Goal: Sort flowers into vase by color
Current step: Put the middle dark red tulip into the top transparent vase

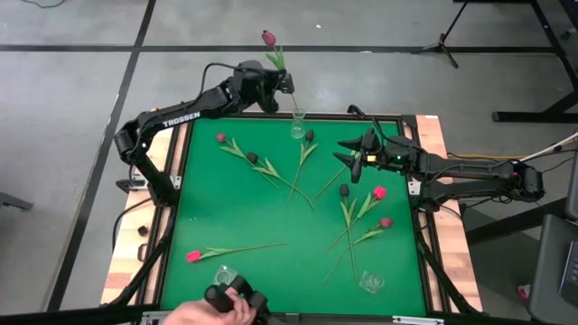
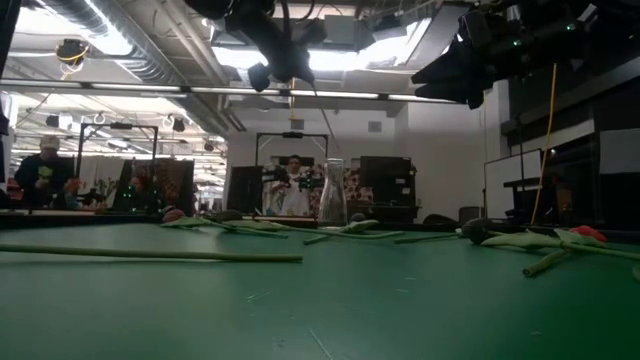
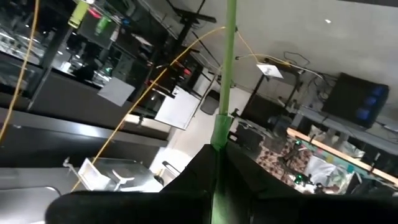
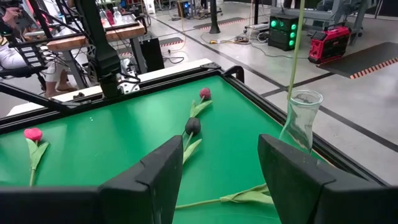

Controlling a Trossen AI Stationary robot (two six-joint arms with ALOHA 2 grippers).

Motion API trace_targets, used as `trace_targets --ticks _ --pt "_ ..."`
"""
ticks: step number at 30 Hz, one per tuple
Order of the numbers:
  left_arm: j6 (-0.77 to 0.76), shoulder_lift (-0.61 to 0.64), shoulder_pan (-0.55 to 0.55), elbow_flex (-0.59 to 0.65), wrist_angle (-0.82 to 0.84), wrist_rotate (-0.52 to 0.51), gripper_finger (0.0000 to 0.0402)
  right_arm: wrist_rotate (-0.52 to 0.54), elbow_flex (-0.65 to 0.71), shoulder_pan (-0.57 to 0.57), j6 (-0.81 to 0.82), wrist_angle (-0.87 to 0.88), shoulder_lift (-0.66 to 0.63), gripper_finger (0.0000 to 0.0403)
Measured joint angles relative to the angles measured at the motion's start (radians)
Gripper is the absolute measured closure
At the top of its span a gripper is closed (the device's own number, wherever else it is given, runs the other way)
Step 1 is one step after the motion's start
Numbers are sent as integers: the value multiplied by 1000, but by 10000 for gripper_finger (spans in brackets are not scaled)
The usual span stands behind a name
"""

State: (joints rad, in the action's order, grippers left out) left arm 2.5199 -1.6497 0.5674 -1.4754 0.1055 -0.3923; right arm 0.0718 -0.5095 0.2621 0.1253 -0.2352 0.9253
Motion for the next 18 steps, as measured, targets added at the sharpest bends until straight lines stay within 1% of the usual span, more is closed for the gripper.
trace_targets --ticks 3,10,15,18 --pt "2 0 26 0 -5 5 388 0 0 0 0 0 0 194" --pt "4 0 82 0 -40 68 388 0 0 0 0 0 0 194" --pt "4 -4 88 0 -41 110 388 0 0 0 0 0 0 194" --pt "4 -22 82 0 -42 115 388 0 0 0 -1 0 0 194"
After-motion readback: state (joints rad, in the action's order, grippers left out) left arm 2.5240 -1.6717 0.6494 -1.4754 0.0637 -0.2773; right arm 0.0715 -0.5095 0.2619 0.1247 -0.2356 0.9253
